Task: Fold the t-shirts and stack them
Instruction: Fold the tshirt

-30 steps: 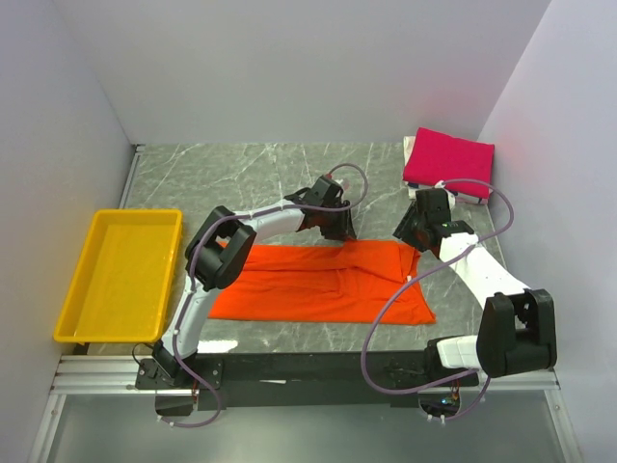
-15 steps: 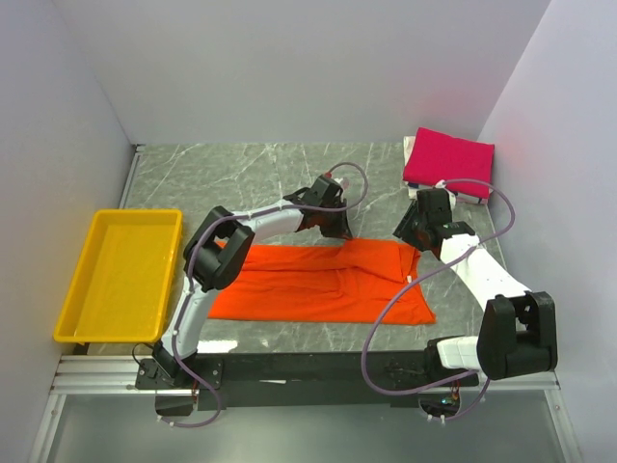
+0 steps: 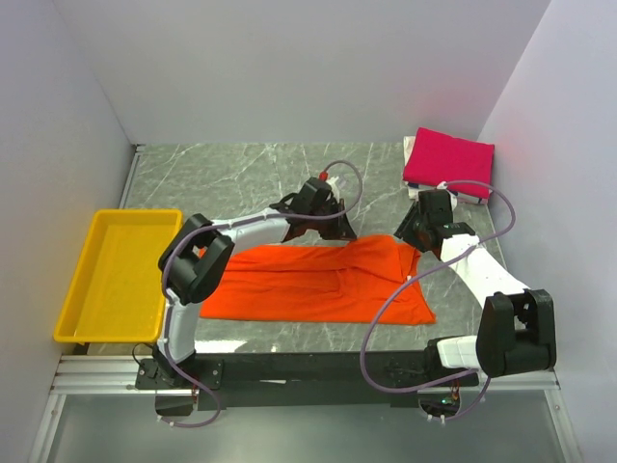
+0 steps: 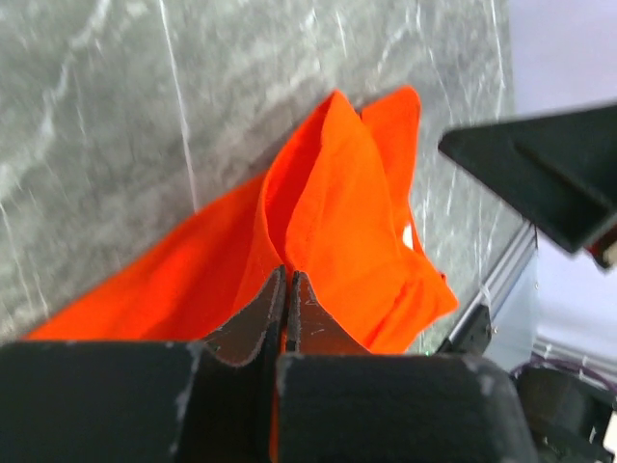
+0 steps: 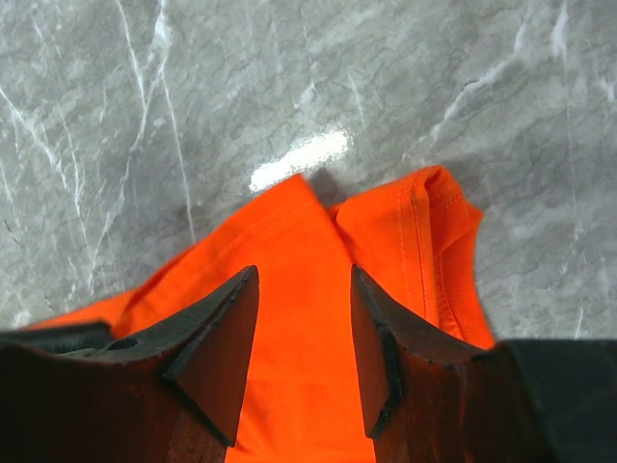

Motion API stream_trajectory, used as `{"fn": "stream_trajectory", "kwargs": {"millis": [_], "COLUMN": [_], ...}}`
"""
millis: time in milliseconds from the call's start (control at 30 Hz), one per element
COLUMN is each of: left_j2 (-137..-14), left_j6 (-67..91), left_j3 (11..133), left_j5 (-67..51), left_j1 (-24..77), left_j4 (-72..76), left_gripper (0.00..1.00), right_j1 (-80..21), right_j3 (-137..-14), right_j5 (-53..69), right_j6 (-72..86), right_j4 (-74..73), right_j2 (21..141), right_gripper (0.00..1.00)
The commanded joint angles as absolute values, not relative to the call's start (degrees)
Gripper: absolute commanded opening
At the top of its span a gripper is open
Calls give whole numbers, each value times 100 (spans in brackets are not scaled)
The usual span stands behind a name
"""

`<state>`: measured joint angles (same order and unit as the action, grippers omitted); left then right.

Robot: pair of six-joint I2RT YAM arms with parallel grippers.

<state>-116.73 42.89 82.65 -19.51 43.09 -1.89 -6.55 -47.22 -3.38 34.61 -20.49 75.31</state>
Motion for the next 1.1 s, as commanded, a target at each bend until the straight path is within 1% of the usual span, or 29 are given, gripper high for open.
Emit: {"fn": "stream_trajectory", "kwargs": {"millis": [0,500,900,1067], "left_j2": [-11198,-10451,-10073,-9958], "left_j6": [4421,4377,4272,4096], "left_j3": [7911,6373,5863,5827], "left_j5": [-2267,-2601,-2672,-2532], "left_j1": [4385,4614,4878,5018], "left_j4": [377,1151,1257,959], "left_gripper": [1,1,1,1], "right_j1": [-598,-589,-589,-598], "right_j3": [-4702,-4360,-4034,-3876], "right_j5": [-360,-211,-176,-141], "right_j6": [3392,3419,3507,3542], "right_j4": [-1890,-1846,-1960,-1995], "right_j2": [7462,7242,6707,6522], "right_gripper": [50,50,50,50]}}
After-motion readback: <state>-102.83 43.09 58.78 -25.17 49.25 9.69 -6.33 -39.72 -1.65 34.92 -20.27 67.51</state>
